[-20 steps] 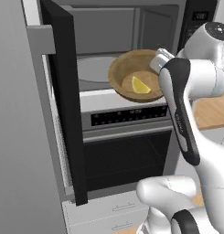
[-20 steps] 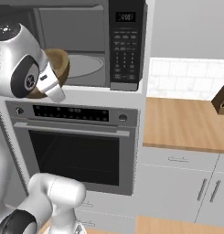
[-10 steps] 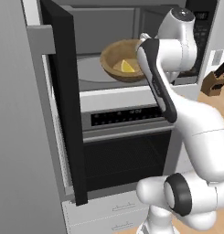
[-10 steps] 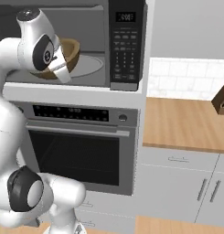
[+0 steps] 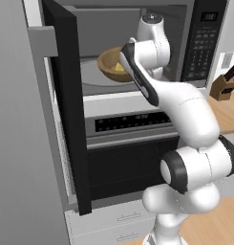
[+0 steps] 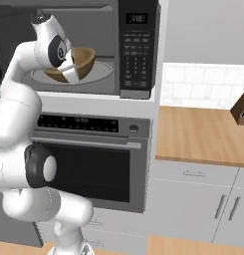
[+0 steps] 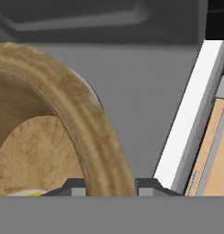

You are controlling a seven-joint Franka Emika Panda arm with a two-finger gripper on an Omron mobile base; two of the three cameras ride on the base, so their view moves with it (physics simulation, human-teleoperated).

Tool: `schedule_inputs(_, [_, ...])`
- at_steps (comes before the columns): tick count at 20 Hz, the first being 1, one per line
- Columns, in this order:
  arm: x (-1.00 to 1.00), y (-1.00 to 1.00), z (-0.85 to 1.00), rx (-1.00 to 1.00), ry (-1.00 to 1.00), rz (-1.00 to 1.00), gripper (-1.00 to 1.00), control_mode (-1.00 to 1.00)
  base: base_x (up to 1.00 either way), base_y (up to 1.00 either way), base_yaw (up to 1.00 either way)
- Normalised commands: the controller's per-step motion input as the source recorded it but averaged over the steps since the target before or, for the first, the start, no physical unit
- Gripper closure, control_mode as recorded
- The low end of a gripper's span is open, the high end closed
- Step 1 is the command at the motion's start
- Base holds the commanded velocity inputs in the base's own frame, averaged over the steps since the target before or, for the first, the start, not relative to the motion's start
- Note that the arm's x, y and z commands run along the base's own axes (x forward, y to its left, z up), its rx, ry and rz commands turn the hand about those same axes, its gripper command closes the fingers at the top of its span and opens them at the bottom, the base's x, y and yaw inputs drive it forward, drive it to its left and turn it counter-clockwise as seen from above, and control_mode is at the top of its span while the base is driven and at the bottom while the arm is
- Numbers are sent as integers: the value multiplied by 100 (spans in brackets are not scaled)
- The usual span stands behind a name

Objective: Pick the lemon wedge from the sink and place it in the bowl. Then pick the bowl and place it in the microwave. Then close the microwave door and press the start button.

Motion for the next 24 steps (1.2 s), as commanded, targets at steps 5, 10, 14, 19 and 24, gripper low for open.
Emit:
schedule_inputs(5, [74, 21, -24, 0, 0, -7, -100, -100, 0, 0, 0])
schedule_inputs(10, [-19, 9, -11, 0, -7, 0, -100, -100, 0, 0, 0])
schedule_inputs(14, [-100, -3, -11, 0, -20, 0, -100, -100, 0, 0, 0])
schedule_inputs(19, [-100, -20, -40, 0, -17, 1, -100, -100, 0, 0, 0])
schedule_inputs(24, [-100, -17, -60, 5, -5, 13, -100, -100, 0, 0, 0])
